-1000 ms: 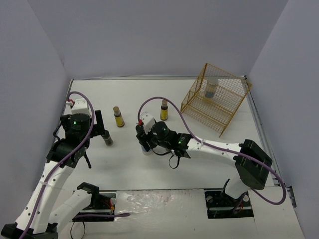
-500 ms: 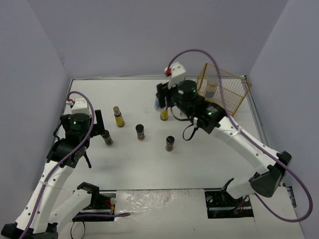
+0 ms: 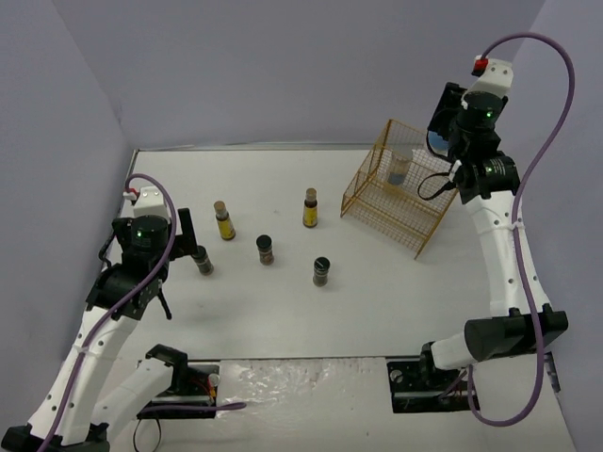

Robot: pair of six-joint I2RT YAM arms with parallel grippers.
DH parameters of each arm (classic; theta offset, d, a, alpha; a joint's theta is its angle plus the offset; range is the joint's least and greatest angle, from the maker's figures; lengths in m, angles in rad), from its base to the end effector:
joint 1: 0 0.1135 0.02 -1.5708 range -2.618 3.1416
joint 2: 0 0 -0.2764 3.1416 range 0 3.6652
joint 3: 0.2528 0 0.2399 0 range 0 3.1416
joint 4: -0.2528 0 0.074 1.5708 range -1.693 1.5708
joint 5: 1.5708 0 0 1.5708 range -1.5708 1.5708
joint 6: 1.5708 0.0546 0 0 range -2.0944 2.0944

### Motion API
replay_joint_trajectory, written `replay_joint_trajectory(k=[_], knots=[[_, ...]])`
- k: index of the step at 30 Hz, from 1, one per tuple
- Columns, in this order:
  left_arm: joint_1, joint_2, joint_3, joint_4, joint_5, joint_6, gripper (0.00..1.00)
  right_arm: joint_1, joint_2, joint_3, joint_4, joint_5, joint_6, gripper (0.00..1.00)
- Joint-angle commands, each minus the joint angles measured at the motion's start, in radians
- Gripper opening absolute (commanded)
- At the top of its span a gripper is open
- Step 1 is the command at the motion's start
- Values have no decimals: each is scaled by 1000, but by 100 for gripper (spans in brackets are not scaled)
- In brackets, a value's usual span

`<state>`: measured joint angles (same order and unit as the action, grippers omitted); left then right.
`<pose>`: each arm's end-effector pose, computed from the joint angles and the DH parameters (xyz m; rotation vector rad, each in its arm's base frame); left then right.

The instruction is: Organize the condiment bottles

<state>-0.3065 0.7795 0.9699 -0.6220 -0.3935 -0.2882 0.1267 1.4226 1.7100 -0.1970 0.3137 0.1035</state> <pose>0.1523 -0.0262 0.3586 -0.2312 1.9538 0.0058 0.3100 0.0225 0.5216 0.2364 1.4661 -0.0459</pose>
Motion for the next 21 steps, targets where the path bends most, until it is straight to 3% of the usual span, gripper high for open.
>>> replay_joint_trajectory(k=[1,13,21], knots=[[-5,-13,11,61,-3,15,97,-83,64,50,103,-55,38,0],[-11,-21,7,59,4,17,97,-160,198,55,134,-90,62,0],[-13,-26,7,59,2,19,97,-164,226,-36,228,-102,71,0]])
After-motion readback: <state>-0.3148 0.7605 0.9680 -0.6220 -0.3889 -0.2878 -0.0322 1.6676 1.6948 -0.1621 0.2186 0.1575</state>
